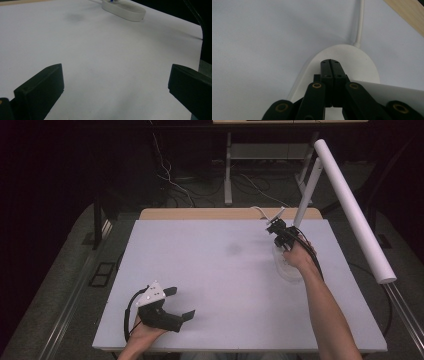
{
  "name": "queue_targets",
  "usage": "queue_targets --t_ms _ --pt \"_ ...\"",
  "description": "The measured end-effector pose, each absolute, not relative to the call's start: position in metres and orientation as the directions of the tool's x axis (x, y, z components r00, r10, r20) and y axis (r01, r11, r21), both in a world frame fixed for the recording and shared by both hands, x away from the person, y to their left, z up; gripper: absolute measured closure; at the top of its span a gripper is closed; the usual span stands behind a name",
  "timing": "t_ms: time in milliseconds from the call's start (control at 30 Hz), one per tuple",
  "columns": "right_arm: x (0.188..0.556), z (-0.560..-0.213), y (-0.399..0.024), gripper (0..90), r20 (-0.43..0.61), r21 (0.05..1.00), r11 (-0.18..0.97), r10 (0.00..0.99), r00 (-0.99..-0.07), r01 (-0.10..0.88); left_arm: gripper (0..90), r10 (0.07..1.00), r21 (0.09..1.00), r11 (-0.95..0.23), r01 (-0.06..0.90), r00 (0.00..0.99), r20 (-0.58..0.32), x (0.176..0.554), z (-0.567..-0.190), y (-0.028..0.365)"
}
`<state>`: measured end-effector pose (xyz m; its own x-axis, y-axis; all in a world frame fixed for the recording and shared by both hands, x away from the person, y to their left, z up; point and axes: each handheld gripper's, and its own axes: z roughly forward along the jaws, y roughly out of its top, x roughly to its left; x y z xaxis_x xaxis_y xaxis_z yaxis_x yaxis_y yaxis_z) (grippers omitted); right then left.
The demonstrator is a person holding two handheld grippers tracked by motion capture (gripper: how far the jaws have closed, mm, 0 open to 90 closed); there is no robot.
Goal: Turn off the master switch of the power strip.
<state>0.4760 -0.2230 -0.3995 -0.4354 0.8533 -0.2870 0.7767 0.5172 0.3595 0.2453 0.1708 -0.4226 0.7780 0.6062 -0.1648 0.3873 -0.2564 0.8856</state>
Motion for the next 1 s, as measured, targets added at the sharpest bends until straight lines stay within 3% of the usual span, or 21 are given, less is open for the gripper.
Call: queue_targets --t_ms 267,433,900,1000 --pt "0.475 -0.401 -0.221 89.5 -0.257 0.371 0.514 0.857 -0.446 0.773 0.0 0.604 0.886 -0.259 0.385 0.780 -0.163 0.245 -0.423 0.170" --pt "0.474 -0.405 -0.209 89.6 -0.328 0.362 0.537 0.839 -0.435 0.762 0.0 0.604 0.887 -0.258 0.383 0.780 -0.162 0.244 -0.422 0.171" --pt "0.474 -0.402 -0.213 89.6 -0.352 0.352 0.529 0.839 -0.414 0.773 0.0 0.607 0.885 -0.256 0.388 0.777 -0.165 0.245 -0.423 0.171" --pt "0.475 -0.400 -0.221 89.6 -0.304 0.358 0.513 0.854 -0.422 0.780 0.0 0.607 0.885 -0.255 0.390 0.777 -0.168 0.245 -0.423 0.171"
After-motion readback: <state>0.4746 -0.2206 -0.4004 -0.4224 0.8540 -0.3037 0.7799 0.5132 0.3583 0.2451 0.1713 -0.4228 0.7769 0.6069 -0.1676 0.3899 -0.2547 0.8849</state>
